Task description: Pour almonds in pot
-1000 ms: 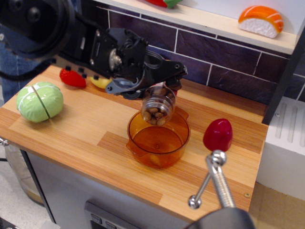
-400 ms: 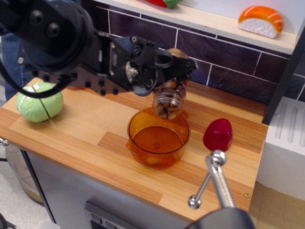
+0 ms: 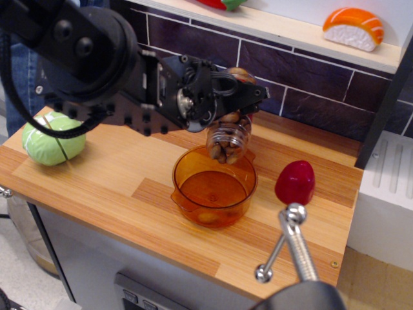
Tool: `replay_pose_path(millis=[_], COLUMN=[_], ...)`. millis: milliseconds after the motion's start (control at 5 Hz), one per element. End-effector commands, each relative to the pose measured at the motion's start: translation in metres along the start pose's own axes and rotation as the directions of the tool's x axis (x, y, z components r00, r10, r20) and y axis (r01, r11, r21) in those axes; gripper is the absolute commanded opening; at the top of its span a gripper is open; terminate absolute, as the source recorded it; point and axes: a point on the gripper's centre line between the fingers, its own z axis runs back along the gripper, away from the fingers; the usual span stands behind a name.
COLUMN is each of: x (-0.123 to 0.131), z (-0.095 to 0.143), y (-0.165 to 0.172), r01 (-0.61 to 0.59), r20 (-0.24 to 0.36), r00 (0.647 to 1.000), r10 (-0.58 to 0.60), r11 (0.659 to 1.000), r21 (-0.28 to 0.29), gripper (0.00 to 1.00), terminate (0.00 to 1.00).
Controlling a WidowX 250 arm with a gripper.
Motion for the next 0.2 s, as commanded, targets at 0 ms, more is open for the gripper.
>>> replay_pose_path(millis=[0], x=[0.0326], z=[0.0057], y=[-0.0140], r01=[0.030], r20=[0.121], r00=[0.992], r10=[-0.016], r11=[0.993], r21=[-0.115], gripper=[0.00], terminate=[1.00])
